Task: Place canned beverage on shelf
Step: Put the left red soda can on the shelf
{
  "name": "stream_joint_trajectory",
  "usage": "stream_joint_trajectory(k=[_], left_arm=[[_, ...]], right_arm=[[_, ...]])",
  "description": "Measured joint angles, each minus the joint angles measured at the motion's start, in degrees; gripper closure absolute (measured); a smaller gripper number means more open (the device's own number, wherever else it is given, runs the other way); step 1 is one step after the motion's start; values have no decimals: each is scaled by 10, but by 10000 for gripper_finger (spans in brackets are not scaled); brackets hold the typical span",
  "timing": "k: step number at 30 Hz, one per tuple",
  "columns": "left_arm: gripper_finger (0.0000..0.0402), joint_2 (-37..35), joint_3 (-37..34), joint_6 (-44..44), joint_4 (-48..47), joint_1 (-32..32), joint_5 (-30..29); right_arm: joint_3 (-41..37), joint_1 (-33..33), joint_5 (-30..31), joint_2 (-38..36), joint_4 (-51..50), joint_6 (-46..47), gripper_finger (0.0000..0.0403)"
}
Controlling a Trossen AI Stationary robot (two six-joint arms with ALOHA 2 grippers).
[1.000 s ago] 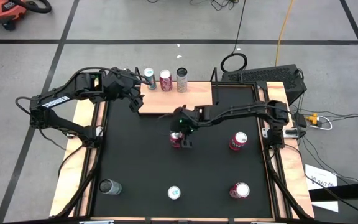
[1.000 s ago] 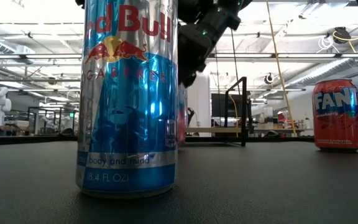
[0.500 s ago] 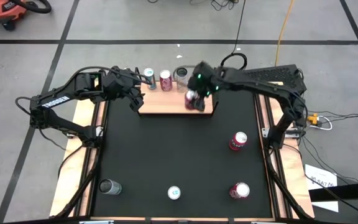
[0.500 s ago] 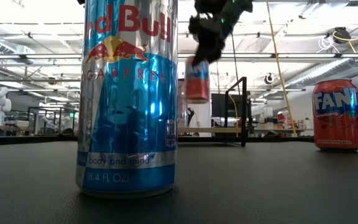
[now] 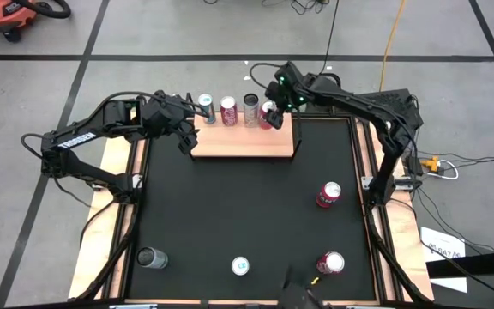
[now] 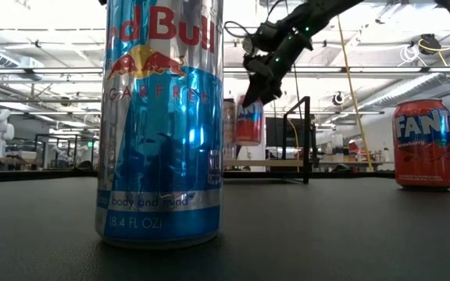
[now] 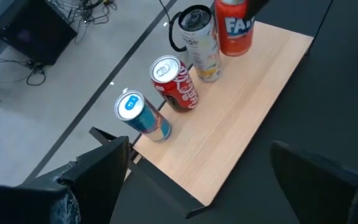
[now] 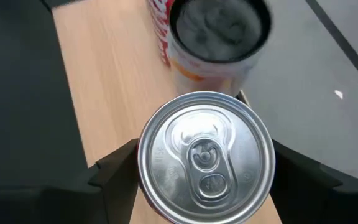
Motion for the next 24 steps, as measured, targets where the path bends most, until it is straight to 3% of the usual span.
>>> stream_joint_trajectory(k=[10,24], left_arm=[[21,0,0,-2,-2,5,0],[21,0,0,1,1,33,-2]], right_arm=[[-1,-25,32,21,-4,-32,130],[-27,-48,-3,21,4,-40,123]])
